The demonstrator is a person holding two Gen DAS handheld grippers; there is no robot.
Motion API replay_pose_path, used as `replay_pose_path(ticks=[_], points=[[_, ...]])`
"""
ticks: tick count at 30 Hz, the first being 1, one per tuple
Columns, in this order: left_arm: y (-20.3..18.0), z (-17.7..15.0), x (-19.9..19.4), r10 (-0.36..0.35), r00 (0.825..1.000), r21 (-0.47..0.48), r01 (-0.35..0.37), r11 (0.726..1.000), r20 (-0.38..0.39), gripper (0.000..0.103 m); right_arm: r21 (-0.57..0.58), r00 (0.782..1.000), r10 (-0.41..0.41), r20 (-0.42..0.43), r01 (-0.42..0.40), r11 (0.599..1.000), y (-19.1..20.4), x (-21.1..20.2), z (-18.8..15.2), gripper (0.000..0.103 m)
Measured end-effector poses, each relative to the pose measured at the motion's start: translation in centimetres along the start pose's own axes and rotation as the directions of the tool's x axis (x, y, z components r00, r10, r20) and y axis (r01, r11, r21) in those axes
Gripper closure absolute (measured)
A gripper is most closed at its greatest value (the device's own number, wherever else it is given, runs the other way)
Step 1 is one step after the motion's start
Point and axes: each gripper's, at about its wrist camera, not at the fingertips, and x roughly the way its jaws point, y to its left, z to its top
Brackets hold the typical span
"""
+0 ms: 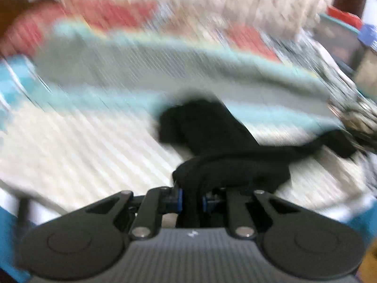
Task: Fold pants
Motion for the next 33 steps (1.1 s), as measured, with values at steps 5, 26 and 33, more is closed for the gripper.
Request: replay_pose_path(ticks=[5, 26, 33], points=[[0.9, 5.2, -7.9, 0.097, 0.95, 0.134, -0.141, 0.981, 0.295, 0.091, 0.068, 0.992, 0.058, 0.113, -0.066, 0.996, -2.7, -5.0, 3.6, 0.091], [4.2, -11.2, -6.3, -0.157, 0.987, 0.004, 0.157, 0.988, -0.041, 0.051, 0.035, 0.955, -0.297, -0.009, 0.297, 0.954, -10.8, -5.1, -4.8, 0.056], [10.9, -10.0, -2.3, -0.148, 0.989, -0.381, 0.128, 0.916, -0.023, 0.039, 0.074, 0.966, -0.26, -0.009, 0.26, 0.963, -10.4, -6.2, -5.6, 0.053]])
